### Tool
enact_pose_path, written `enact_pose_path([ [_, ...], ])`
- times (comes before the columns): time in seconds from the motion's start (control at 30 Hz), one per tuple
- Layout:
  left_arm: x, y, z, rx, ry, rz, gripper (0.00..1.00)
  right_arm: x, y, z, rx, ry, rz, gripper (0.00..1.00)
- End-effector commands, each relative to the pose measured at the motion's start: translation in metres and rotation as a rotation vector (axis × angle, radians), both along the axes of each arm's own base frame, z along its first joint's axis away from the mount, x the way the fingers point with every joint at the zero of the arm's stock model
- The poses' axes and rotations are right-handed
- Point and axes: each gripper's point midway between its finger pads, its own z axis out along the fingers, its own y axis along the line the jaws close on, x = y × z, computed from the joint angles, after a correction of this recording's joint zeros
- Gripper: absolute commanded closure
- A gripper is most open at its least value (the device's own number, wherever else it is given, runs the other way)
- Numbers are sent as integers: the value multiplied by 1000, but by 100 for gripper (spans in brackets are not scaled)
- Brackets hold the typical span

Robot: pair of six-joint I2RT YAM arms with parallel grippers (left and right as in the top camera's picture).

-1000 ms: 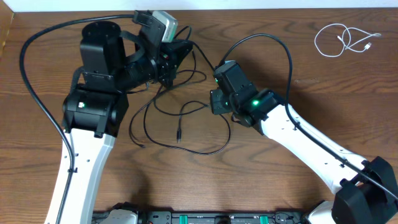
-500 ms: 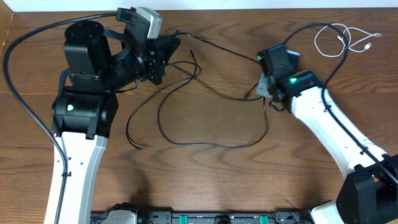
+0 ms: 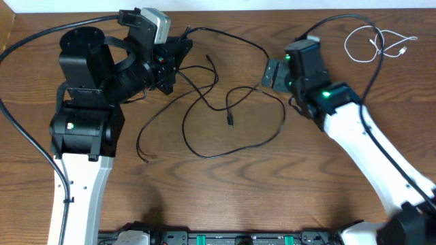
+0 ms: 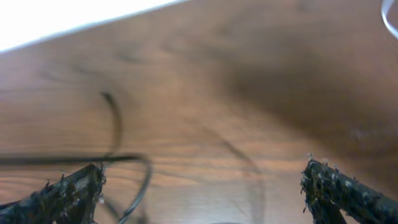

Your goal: Untangle cables

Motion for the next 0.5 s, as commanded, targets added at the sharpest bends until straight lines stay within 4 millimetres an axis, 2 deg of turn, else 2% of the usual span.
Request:
enact_pose_path([
  [0.0,3,0,9,-6,-19,-6,93,-15,21,43,89,-87,146,1],
  [0.07,9,-1,2,-6,1,-10,93,-27,35,62,150,-116,233,1],
  [0.23,20,-3,-9,-18,41,-10,93,-58,60,89,282,-117,408,1],
  [0.37,22,-5,-11,-19,47,-17,93,-74,73,103,347,-124,503,1],
  [0.47,22,-5,-12,-18,47,-17,93,-82,81,105,396,-97,529,1],
])
